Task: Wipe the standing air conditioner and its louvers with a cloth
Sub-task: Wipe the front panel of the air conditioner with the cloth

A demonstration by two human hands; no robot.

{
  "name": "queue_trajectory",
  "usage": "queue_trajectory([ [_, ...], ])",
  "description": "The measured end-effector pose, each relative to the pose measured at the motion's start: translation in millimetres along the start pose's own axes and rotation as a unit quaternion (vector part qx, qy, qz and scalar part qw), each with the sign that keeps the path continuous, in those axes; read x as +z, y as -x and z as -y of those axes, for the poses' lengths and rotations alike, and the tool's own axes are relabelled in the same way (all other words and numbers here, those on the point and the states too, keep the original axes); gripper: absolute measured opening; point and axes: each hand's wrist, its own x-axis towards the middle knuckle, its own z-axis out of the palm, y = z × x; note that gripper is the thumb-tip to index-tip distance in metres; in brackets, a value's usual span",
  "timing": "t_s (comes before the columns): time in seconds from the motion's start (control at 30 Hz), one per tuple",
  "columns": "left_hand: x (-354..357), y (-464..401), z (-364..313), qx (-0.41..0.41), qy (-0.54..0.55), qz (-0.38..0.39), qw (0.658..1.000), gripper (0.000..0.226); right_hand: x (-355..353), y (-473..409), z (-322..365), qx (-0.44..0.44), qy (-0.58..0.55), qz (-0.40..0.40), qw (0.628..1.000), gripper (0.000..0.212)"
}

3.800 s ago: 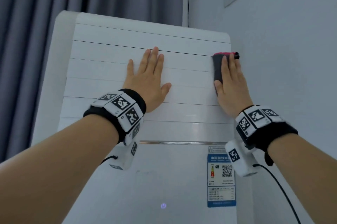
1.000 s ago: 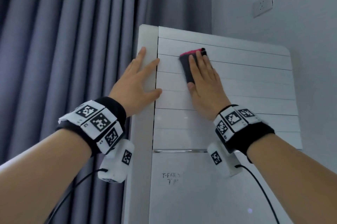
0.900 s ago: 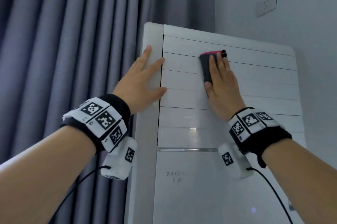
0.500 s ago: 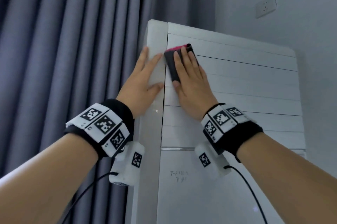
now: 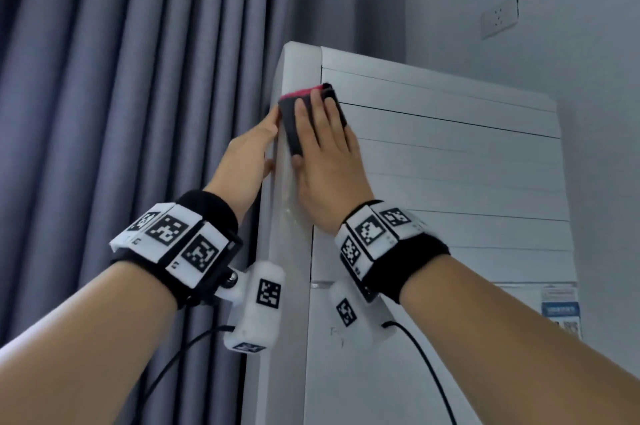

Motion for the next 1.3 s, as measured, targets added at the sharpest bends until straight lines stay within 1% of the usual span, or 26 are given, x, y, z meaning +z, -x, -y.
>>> queue_trajectory([
  [0.07, -1.7, 1.1, -2.4, -0.003, 0.009, 0.005, 1.0, 0.026, 0.0, -1.9, 2.1, -0.02, -0.006, 0.006, 1.0, 0.065],
  [0.17, -7.6, -0.1, -1.8, -0.004, 0.005, 0.01, 1.0, 0.035, -7.4, 2.9, -19.7, -0.038, 0.011, 0.011, 0.999, 0.065],
  [0.27, -9.5, 0.0, -1.0, -0.024, 0.001, 0.013, 1.0, 0.041, -16.4, 16.9, -52.6, 0.031, 0.036, 0.012, 0.999, 0.065],
  [0.33, -9.0, -1.7, -0.3, -0.032, 0.009, 0.009, 0.999, 0.041, -19.0, 23.5, -60.9, 0.075, 0.033, 0.018, 0.996, 0.065],
  [0.37, -7.9, -2.3, -0.2, -0.033, 0.012, 0.007, 0.999, 0.041, -18.5, 24.5, -58.1, 0.08, 0.032, 0.019, 0.996, 0.064],
  [0.4, -6.4, -2.2, -0.1, -0.032, 0.012, 0.007, 0.999, 0.041, -17.1, 23.9, -50.7, 0.069, 0.034, 0.019, 0.997, 0.065],
  [0.5, -2.6, 1.3, 1.0, -0.006, 0.002, 0.016, 1.0, 0.041, -5.6, 18.5, -13.5, -0.011, 0.031, 0.024, 0.999, 0.065],
  [0.57, -2.1, 4.5, 0.9, 0.014, 0.001, 0.031, 0.999, 0.039, 0.0, 16.2, 5.9, -0.029, 0.019, 0.023, 0.999, 0.063],
  [0.67, -9.8, 4.8, 0.5, 0.0, -0.006, 0.04, 0.999, 0.038, -2.1, 19.1, 4.2, -0.044, 0.017, 0.03, 0.998, 0.062],
  [0.73, -17.3, 6.6, 5.1, -0.003, -0.028, 0.053, 0.998, 0.041, -5.8, 25.6, -10.1, -0.051, 0.025, 0.034, 0.998, 0.062],
  [0.77, -20.7, 9.7, 8.9, -0.004, -0.052, 0.061, 0.997, 0.048, -7.3, 30.3, -18.2, -0.041, 0.031, 0.034, 0.998, 0.063],
  [0.83, -24.9, 18.6, 18.9, 0.005, -0.139, 0.074, 0.988, 0.066, -9.8, 41.8, -35.3, 0.01, 0.036, 0.032, 0.999, 0.064],
  [0.87, -25.4, 24.1, 23.4, 0.015, -0.177, 0.075, 0.981, 0.072, -10.7, 49.0, -43.3, 0.038, 0.036, 0.033, 0.998, 0.065],
  [0.9, -25.2, 28.4, 27.2, 0.02, -0.19, 0.076, 0.979, 0.075, -11.5, 57.4, -50.3, 0.061, 0.035, 0.033, 0.997, 0.065],
  [0.97, -26.7, 30.7, 31.2, 0.013, -0.162, 0.082, 0.983, 0.074, -11.0, 73.4, -53.9, 0.089, 0.034, 0.029, 0.995, 0.064],
  [1.03, -23.6, 31.3, 28.6, -0.015, -0.106, 0.07, 0.992, 0.069, -7.6, 82.5, -44.2, 0.093, 0.032, 0.028, 0.995, 0.063],
  [1.1, -17.3, 32.6, 26.3, -0.036, -0.079, 0.047, 0.995, 0.064, -0.8, 81.3, -22.2, 0.07, 0.027, 0.027, 0.997, 0.062],
  [1.2, -9.3, 37.1, 24.0, -0.042, -0.068, 0.018, 0.997, 0.059, 11.1, 72.8, 13.7, 0.027, 0.018, 0.033, 0.999, 0.063],
  [1.3, -6.1, 40.3, 22.3, -0.039, -0.061, 0.015, 0.997, 0.058, 14.9, 71.9, 22.3, -0.001, 0.02, 0.038, 0.999, 0.064],
])
